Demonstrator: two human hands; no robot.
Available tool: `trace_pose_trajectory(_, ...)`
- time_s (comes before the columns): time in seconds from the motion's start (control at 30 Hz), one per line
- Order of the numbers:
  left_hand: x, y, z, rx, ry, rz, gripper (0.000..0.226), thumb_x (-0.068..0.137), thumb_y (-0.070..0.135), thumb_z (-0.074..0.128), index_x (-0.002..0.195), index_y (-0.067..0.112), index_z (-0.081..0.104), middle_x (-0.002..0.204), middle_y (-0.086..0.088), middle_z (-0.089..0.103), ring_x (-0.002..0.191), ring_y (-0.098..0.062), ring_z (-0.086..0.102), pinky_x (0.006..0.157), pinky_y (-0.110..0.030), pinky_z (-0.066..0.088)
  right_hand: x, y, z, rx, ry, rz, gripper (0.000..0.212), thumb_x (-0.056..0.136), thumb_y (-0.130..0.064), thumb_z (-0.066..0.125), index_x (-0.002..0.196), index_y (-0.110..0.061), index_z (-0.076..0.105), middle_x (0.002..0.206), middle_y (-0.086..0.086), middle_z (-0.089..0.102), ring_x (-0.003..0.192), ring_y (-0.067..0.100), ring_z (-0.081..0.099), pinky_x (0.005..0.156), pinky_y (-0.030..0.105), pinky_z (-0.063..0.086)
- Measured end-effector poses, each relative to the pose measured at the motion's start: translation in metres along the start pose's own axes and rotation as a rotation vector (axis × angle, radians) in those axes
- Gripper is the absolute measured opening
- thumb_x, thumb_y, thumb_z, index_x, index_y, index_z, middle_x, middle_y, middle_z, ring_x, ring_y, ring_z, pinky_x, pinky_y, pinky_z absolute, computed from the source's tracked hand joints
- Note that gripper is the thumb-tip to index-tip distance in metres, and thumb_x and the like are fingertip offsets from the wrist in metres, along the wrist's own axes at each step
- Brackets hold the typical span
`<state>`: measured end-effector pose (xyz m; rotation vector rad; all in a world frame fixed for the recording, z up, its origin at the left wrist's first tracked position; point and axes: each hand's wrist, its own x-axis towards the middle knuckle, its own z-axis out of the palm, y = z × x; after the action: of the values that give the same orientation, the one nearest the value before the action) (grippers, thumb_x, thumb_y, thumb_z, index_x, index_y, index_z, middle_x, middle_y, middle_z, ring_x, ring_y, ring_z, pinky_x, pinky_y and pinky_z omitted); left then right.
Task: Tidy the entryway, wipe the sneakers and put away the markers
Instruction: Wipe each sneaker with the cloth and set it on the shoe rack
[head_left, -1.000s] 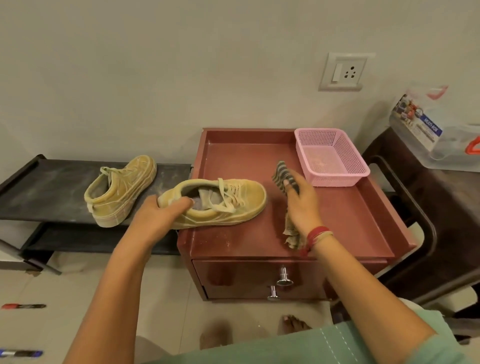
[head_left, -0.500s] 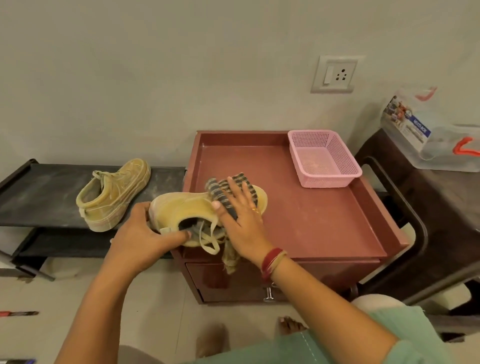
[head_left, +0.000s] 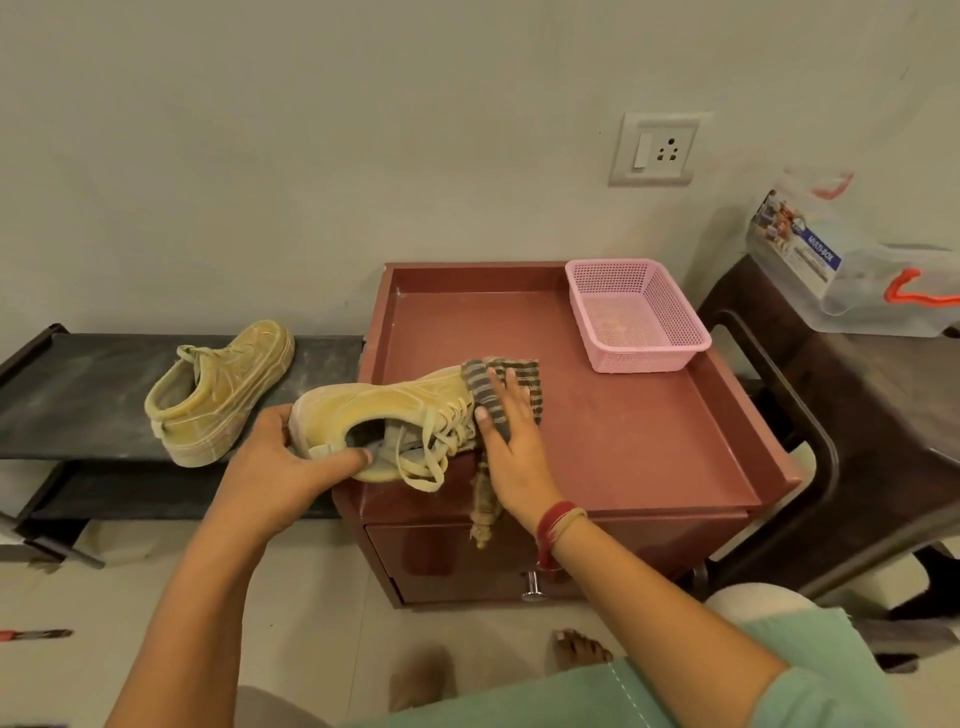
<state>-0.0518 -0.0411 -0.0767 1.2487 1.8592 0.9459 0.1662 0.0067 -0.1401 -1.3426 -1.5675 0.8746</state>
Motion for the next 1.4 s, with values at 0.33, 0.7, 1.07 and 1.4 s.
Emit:
trace_pose_trajectory(0.33, -0.007, 0.007, 0.001, -0.163, -0.016, 0.028, 0.109, 0.04, 0.053, 0.082, 0.138, 0.028, 0.039, 0.121, 0.004, 0.051, 0.105, -0.014, 0.051, 0.084, -0.033, 0.045, 0.021, -0.015, -0.048, 0.56, 0.477, 0.402, 0.022, 0.098, -0.02, 0.045, 0.114, -0.013, 0.057, 0.104, 0.007, 0.063, 0.098, 0.024, 0.06, 0.09, 0.039, 0.049)
trace_pose_trajectory(0.7, -0.044, 0.095, 0.042, 0.222, 0.177, 0.5, 0.106, 0.04, 0.074, 0.064, 0.132, 0.033, 0.03, 0.131, 0.016, 0.042, 0.132, -0.012, 0.032, 0.113, -0.062, 0.003, -0.003, -0.075, -0.109, 0.182, 0.336, -0.208, 0.03, 0.096, -0.008, 0.044, 0.124, -0.019, 0.046, 0.114, -0.004, 0.058, 0.103, -0.002, 0.056, 0.085, 0.013, 0.046)
trace_pose_trajectory(1.07, -0.047, 0.098, 0.075, 0.224, 0.172, 0.67, 0.118, 0.045, 0.076, 0.06, 0.147, 0.033, 0.02, 0.144, 0.028, 0.02, 0.146, -0.007, 0.004, 0.112, -0.05, -0.015, -0.014, -0.103, -0.101, -0.572, 0.052, -0.874, 0.039, 0.088, -0.008, 0.042, 0.121, -0.01, 0.061, 0.131, 0.009, 0.056, 0.129, 0.024, 0.045, 0.108, 0.032, 0.035)
trace_pose_trajectory(1.4, -0.045, 0.091, 0.073, 0.237, 0.186, 0.723, 0.111, 0.047, 0.071, 0.062, 0.142, 0.025, 0.03, 0.147, 0.017, 0.033, 0.146, -0.007, 0.005, 0.112, -0.05, -0.016, -0.014, -0.112, -0.091, -0.522, -0.01, -0.772, 0.045, 0.084, -0.01, 0.036, 0.119, -0.011, 0.063, 0.127, 0.007, 0.059, 0.128, 0.025, 0.047, 0.102, 0.037, 0.042)
